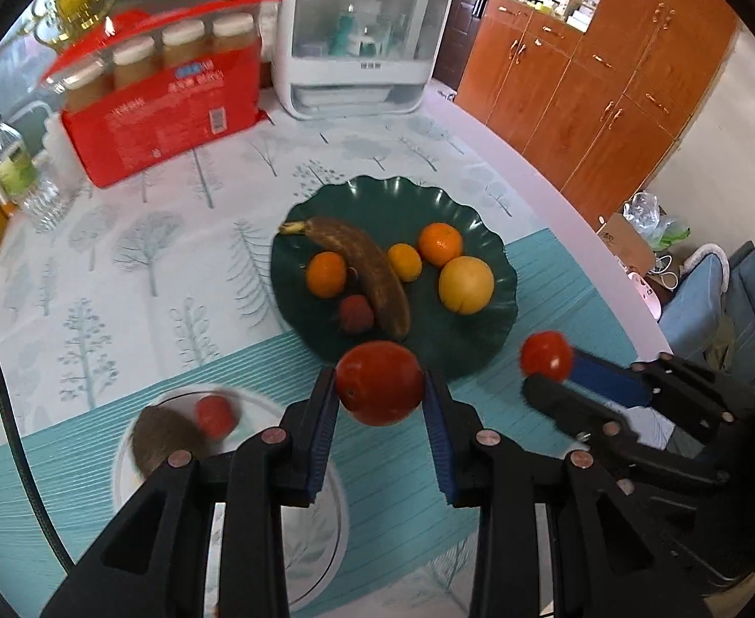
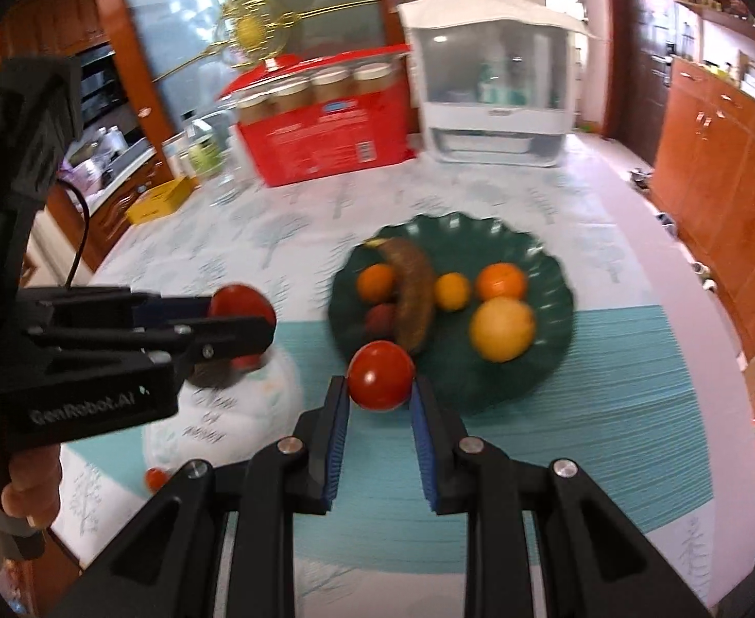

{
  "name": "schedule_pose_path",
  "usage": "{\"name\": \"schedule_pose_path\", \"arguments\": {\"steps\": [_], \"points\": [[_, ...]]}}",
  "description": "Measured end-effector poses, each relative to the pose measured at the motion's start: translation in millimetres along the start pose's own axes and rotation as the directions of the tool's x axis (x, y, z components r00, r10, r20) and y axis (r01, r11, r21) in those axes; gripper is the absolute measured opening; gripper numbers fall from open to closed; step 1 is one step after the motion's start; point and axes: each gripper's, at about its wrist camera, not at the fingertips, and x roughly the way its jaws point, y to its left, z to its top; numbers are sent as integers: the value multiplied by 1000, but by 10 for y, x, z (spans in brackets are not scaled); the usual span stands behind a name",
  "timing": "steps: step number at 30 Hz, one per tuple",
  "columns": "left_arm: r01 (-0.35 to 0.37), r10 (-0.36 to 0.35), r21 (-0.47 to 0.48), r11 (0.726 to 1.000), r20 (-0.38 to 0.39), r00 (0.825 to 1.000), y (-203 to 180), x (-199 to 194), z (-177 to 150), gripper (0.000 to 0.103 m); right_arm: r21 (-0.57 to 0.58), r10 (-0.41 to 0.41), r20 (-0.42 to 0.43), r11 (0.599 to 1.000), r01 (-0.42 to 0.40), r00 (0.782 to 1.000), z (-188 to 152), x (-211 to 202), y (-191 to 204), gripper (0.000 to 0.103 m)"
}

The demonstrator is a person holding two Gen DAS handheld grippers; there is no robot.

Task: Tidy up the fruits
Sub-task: 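Lift and carry both cherry tomatoes over the green leaf plate, then open both tools to drop the cherry tomatoes onto the green plate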

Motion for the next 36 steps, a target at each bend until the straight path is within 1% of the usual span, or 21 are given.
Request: {"name": "schedule_pose_path", "arguments": {"steps": [2, 4, 9, 14, 20, 21, 22, 23, 24, 25, 29, 32, 36], "points": [[25, -25, -18, 1000, -19, 1000, -1, 184, 81, 32, 20, -20, -2, 1000, 20, 1000, 34, 56, -130, 24], [34, -35, -30, 999, -35, 999, 2, 343, 122, 32, 40, -37, -13, 998, 38, 999, 59, 155, -250, 24], [80, -84, -53, 995, -74, 994, -34, 732, 253, 32, 47, -73, -51, 996, 75, 996, 64, 435, -436, 24], [84, -86, -27, 996, -99, 991, -172, 1022, 382, 32, 60, -68, -94, 995, 74, 993, 17, 678, -520, 24], [79, -78, -1, 997, -121, 990, -281, 1204, 480, 33, 66, -43, -132, 996, 52, 990, -25, 863, -521, 25], [72, -71, 7, 997, -119, 990, -293, 1214, 493, 35, 65, -39, -140, 997, 48, 989, -28, 887, -513, 25], [69, -67, 14, 998, -115, 991, -301, 1213, 502, 41, 64, -37, -142, 997, 47, 989, -29, 897, -510, 25], [64, -62, 21, 998, -112, 992, -312, 1217, 509, 44, 65, -32, -145, 997, 41, 989, -33, 906, -508, 25], [57, -53, 27, 998, -107, 993, -320, 1216, 514, 52, 69, -23, -150, 997, 34, 988, -31, 923, -514, 25], [48, -44, 30, 998, -101, 994, -319, 1205, 518, 57, 73, -21, -151, 997, 32, 988, -31, 926, -521, 26], [33, -31, 23, 999, -89, 996, -271, 1162, 525, 61, 86, -5, -146, 996, 18, 989, -20, 934, -543, 29], [23, -23, 6, 1000, -76, 997, -201, 1100, 525, 63, 87, 0, -139, 996, 12, 990, -17, 914, -542, 34], [15, -16, -15, 1000, -52, 998, -121, 994, 531, 67, 87, -1, -132, 996, 12, 991, -16, 891, -539, 36]]}}
